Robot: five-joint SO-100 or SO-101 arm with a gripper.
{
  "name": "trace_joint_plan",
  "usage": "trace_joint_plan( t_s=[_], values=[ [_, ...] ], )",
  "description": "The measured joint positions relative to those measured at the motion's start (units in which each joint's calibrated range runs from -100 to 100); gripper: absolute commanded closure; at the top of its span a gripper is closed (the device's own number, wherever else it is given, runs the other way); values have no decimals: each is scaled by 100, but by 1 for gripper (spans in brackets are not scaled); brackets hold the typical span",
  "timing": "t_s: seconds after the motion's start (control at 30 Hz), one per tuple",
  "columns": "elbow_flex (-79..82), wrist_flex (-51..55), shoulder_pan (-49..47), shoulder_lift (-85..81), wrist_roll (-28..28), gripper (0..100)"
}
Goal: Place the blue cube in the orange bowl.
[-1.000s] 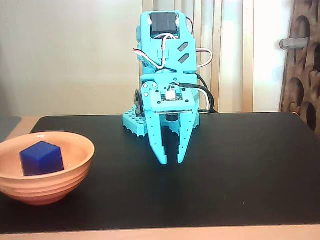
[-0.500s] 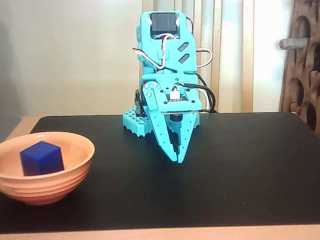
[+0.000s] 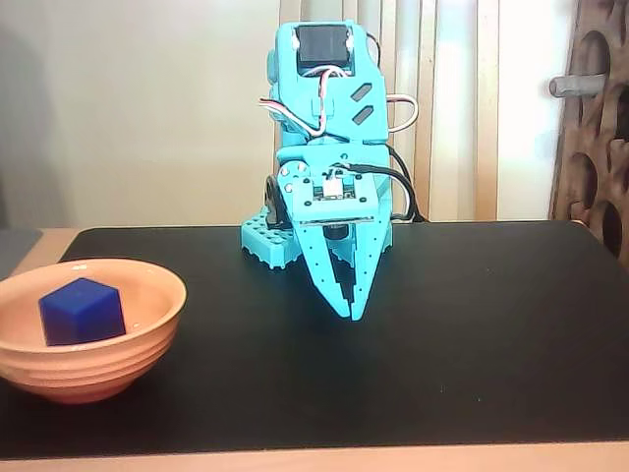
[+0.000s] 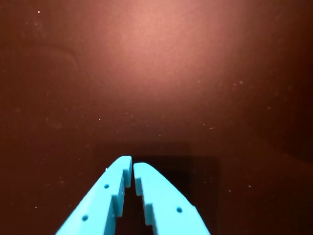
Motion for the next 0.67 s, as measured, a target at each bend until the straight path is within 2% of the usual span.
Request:
trace_joint_plan(
  t_s=[0.67],
  values=[
    [0, 0, 0, 0, -42, 99]
  ],
)
